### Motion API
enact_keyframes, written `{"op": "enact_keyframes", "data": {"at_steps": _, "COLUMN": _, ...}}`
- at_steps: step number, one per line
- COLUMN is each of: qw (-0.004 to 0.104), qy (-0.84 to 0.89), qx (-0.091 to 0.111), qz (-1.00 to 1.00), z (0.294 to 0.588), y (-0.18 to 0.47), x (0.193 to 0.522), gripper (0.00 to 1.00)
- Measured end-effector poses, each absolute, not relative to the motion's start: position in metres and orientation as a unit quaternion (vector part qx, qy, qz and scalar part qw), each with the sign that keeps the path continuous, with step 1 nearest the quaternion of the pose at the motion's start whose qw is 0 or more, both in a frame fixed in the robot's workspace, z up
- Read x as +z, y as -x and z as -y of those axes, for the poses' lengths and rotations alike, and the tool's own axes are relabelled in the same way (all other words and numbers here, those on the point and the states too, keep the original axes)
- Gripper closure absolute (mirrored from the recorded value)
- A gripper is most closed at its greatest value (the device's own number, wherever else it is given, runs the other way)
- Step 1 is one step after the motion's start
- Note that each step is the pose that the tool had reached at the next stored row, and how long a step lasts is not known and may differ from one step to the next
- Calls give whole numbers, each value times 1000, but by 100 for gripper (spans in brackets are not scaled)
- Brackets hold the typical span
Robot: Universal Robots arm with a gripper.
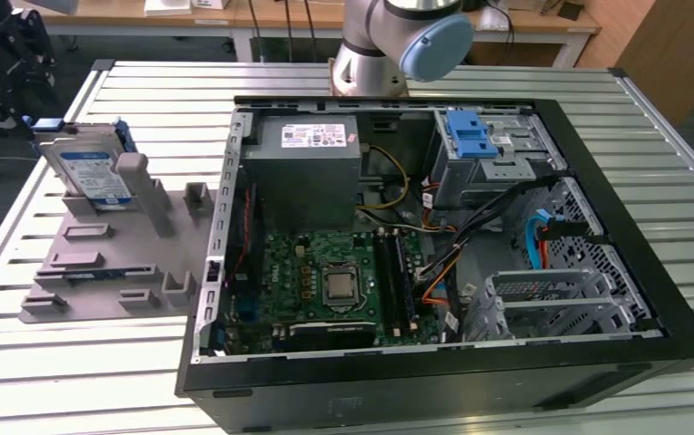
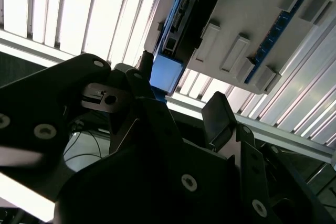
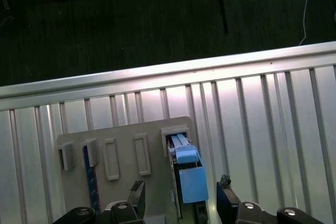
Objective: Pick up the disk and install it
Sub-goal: 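Pick up the disk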
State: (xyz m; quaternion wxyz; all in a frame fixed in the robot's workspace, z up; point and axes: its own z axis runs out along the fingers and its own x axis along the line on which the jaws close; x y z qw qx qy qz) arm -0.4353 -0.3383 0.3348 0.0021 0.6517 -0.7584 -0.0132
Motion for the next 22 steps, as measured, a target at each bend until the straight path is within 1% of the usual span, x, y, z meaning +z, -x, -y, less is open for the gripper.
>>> {"op": "enact_keyframes", "data": {"at_steps": 14, "qw": 2, "qy": -656, "qx": -13, "qz": 754, "z": 334, "y": 435, "x": 316, "gripper": 36}}
{"op": "enact_keyframes", "data": {"at_steps": 15, "qw": 2, "qy": -656, "qx": -13, "qz": 754, "z": 334, "y": 435, "x": 316, "gripper": 37}}
{"op": "enact_keyframes", "data": {"at_steps": 16, "qw": 2, "qy": -656, "qx": -13, "qz": 754, "z": 334, "y": 435, "x": 316, "gripper": 43}}
{"op": "enact_keyframes", "data": {"at_steps": 17, "qw": 2, "qy": -656, "qx": -13, "qz": 754, "z": 334, "y": 435, "x": 316, "gripper": 43}}
{"op": "enact_keyframes", "data": {"at_steps": 18, "qw": 1, "qy": -656, "qx": -12, "qz": 754, "z": 334, "y": 436, "x": 315, "gripper": 50}}
{"op": "enact_keyframes", "data": {"at_steps": 22, "qw": 0, "qy": -660, "qx": -11, "qz": 752, "z": 334, "y": 436, "x": 312, "gripper": 50}}
